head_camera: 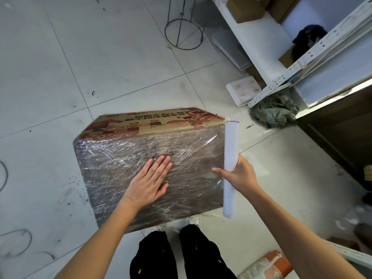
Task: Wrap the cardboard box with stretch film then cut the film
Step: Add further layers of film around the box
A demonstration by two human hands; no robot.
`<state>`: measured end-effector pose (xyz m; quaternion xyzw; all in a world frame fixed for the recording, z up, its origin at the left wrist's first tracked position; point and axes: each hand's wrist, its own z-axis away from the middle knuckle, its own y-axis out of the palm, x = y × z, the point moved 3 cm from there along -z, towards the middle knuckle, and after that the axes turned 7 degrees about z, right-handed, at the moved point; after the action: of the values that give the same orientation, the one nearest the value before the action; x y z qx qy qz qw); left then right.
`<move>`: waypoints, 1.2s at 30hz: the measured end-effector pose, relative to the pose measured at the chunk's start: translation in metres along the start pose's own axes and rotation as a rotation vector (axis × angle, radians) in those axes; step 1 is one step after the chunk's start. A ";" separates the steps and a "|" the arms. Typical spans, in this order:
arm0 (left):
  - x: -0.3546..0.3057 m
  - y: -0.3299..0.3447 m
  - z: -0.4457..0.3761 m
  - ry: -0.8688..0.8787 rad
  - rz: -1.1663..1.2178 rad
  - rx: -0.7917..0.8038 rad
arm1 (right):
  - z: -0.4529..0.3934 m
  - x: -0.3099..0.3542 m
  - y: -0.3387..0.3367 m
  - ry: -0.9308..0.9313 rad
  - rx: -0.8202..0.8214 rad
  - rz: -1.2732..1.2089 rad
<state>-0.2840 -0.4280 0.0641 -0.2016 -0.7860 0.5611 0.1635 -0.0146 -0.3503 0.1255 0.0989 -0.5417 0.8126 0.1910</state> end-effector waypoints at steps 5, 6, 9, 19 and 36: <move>-0.003 -0.002 0.001 -0.005 -0.023 -0.016 | 0.004 0.001 -0.001 0.164 -0.042 0.162; -0.003 -0.002 0.001 -0.005 -0.025 -0.018 | 0.004 0.000 -0.001 0.171 -0.037 0.175; -0.004 -0.001 0.000 -0.009 -0.029 -0.012 | 0.000 0.000 0.002 0.175 -0.026 0.179; -0.002 0.000 -0.002 -0.021 -0.063 0.009 | 0.002 0.003 -0.008 0.105 -0.093 0.146; 0.002 -0.001 -0.005 -0.029 -0.036 0.040 | 0.002 -0.012 -0.005 -0.042 0.009 -0.319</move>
<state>-0.2836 -0.4229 0.0668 -0.1759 -0.7806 0.5763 0.1662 -0.0014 -0.3527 0.1256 0.2013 -0.5194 0.7722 0.3057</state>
